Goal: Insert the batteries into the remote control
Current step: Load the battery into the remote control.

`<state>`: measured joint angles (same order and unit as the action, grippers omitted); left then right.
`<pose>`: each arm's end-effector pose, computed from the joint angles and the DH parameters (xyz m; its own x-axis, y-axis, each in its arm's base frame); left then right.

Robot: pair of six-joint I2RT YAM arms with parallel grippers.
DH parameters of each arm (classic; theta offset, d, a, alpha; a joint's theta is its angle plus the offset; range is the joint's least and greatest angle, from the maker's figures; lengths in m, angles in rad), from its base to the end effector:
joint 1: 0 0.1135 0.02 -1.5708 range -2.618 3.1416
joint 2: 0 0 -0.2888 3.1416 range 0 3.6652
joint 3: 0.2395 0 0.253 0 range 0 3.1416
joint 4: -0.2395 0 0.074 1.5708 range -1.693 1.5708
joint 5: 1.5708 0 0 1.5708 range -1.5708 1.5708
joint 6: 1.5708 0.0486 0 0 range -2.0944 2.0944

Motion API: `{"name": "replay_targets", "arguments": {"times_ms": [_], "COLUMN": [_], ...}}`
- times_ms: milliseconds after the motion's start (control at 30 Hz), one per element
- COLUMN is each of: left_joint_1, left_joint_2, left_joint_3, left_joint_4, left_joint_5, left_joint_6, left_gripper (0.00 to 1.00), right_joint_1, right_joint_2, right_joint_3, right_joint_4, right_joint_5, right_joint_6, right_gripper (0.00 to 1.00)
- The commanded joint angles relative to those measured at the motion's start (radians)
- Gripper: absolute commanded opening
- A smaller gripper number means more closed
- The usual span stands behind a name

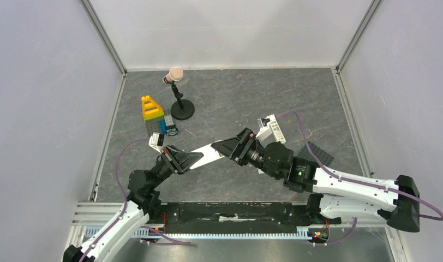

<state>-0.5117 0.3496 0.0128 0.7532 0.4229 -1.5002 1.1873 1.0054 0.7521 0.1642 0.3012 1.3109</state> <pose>0.0850 -0.0706 0.2357 -0.7470 -0.6238 -0.2301 0.4064 -0.1544 -0.9006 0.1025 0.2155 0.3432 -0.7576 0.5889 -0.2815 -0.1670 0.2420 0.9558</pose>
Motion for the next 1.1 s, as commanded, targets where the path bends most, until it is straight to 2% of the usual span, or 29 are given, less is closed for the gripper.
{"name": "replay_targets", "arguments": {"times_ms": [0,433,567,800,1067], "left_joint_1": [0.007,0.006,0.007,0.006,0.007], "left_joint_2": [-0.024,-0.068,-0.078,-0.072,-0.083], "left_joint_3": [0.019,0.030,0.033,0.038,0.033], "left_joint_4": [0.016,-0.034,-0.057,-0.093,-0.052], "left_joint_5": [0.031,0.047,0.029,-0.030,-0.111], "left_joint_6": [0.093,0.162,0.145,0.031,-0.156], "left_gripper": [0.02,0.02,0.02,0.02,0.02], "right_joint_1": [0.004,0.004,0.005,0.005,0.004], "right_joint_2": [-0.006,0.011,0.018,0.033,0.021], "right_joint_3": [-0.016,-0.048,-0.045,-0.036,-0.050], "right_joint_4": [0.051,0.079,0.086,0.108,0.095], "right_joint_5": [0.072,0.067,0.049,0.013,0.000], "right_joint_6": [0.095,0.161,0.151,0.096,0.075], "right_gripper": [0.70,0.36,0.31,0.19,0.15]}}
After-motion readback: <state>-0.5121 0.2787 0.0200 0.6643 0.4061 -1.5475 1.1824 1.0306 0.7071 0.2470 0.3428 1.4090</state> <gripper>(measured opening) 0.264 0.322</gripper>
